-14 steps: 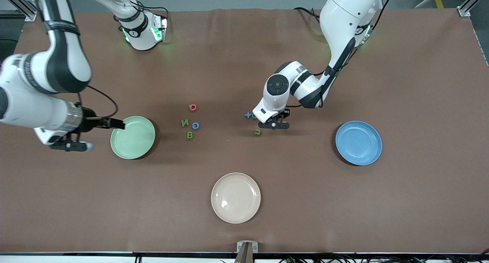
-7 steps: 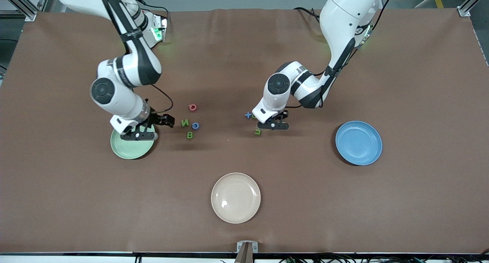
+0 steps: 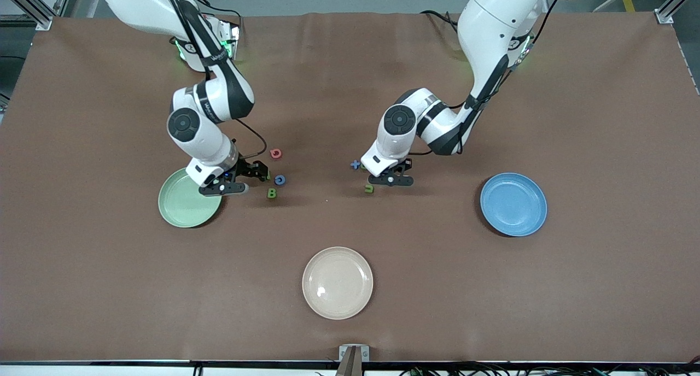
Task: Sort upper and lower case letters into plates
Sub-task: 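Grasp the blue E with the left gripper while the right gripper reaches the green N, then carry the blue E onto the blue plate and open the left gripper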
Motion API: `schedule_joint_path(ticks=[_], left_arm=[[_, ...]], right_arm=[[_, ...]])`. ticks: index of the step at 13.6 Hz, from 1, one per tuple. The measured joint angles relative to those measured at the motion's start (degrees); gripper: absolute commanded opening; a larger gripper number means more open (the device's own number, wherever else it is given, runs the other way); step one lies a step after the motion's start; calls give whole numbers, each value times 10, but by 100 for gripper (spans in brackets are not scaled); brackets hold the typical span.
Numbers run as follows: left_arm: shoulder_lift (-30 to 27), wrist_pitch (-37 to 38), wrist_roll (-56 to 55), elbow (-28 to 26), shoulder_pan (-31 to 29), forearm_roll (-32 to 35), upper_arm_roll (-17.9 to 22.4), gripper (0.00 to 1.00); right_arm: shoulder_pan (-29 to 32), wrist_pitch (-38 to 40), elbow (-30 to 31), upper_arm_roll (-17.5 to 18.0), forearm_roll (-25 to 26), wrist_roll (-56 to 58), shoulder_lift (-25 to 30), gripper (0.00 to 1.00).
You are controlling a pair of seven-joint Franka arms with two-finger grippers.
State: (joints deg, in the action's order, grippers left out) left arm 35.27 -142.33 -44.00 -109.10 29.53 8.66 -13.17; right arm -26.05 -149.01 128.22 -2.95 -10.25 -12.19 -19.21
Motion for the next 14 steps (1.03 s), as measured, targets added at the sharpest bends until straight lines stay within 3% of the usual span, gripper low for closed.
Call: schedule_joint_path(ticks=[5, 10, 14], left_arm=[[-25, 35, 1, 5, -25, 0, 1, 6], [-120, 152, 54, 3, -85, 0, 1, 5], [-177, 165, 131, -43, -146, 0, 0, 5]], right_arm=[[-15, -41, 1, 0, 0, -7, -46, 84], [-18, -39, 1, 0, 0, -10, -48, 84], [-27, -33, 7, 0, 0, -21, -48, 84]])
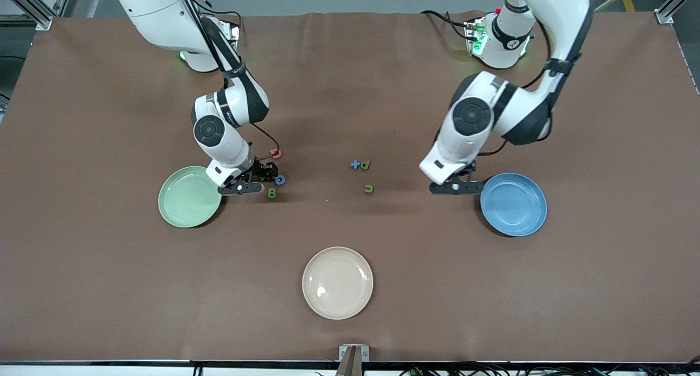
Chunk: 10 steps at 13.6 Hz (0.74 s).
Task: Sort upper and lower case letters into plates
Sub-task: 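Carry the blue E onto the blue plate and open the left gripper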
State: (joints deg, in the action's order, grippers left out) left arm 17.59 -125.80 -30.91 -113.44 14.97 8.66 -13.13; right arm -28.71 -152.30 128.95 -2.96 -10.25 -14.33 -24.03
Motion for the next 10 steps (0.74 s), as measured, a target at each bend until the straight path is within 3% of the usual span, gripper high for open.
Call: schedule_joint_path(ticks=[2, 10], left_arm=[[-19, 0, 44, -31, -39, 0, 0, 5], [-33, -7, 227, -79, -201, 0, 0, 5]], right_arm=[[-6, 1, 2, 0, 0, -7, 0, 76], [-10, -3, 2, -1, 0, 17, 0, 76]])
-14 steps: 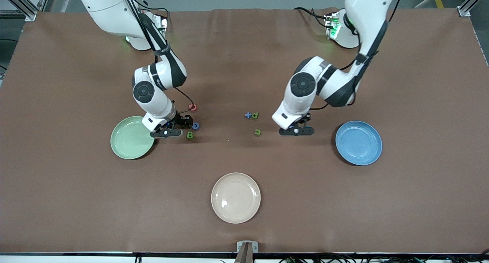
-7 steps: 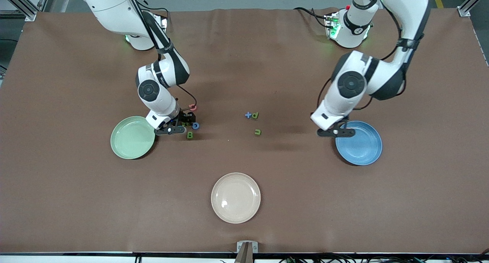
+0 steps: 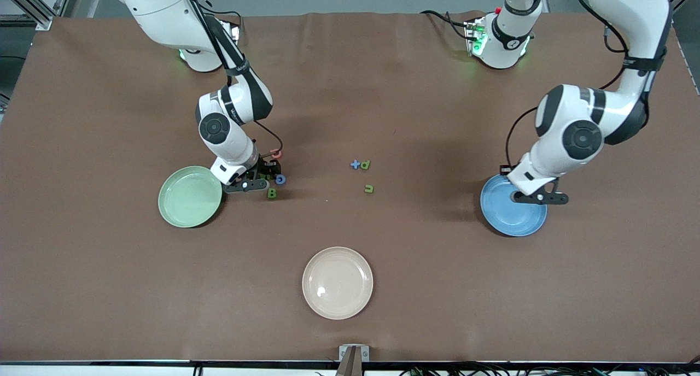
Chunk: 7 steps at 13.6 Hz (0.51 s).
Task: Sort upper and lower case letters into plates
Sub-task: 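Carry the blue E onto the blue plate and open the left gripper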
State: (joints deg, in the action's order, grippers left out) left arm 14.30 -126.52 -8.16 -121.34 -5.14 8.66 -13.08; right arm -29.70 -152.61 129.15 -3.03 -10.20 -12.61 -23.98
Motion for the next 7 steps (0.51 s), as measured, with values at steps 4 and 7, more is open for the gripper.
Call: schedule_joint_path(ticks=[4, 7], left_arm=[[22, -45, 46, -7, -43, 0, 0, 5], [52, -94, 47, -8, -49, 4, 0, 5]], right_arm=[[0, 0, 0, 0, 0, 22, 0, 76], [0, 0, 0, -1, 0, 32, 0, 76]])
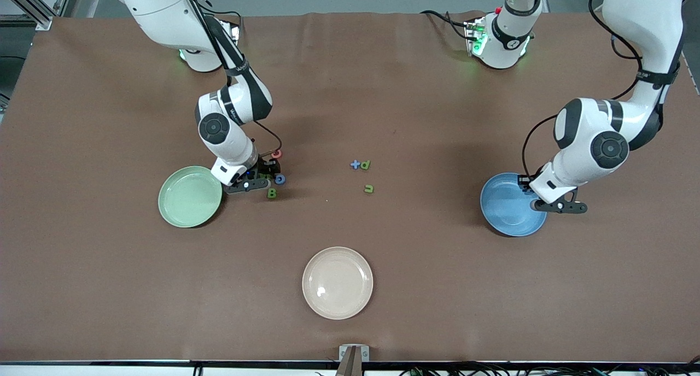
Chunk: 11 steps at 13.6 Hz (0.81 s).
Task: Sort upper and lower case letters into plates
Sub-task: 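Carry the blue E onto the blue plate and open the left gripper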
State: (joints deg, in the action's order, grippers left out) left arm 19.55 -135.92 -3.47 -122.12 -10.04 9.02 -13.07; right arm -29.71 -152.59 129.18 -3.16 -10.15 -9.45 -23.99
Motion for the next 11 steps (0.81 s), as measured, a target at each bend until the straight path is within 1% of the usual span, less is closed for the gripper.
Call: schedule_joint_path(ticks=[5, 11], left_arm=[[37, -52, 0, 0, -25, 49, 0, 5], [56, -80, 0, 0, -31, 53, -1, 6]], right_arm=[[0, 0, 0, -1, 0, 2, 0, 76], [0, -1, 3, -7, 0, 20, -3, 76]])
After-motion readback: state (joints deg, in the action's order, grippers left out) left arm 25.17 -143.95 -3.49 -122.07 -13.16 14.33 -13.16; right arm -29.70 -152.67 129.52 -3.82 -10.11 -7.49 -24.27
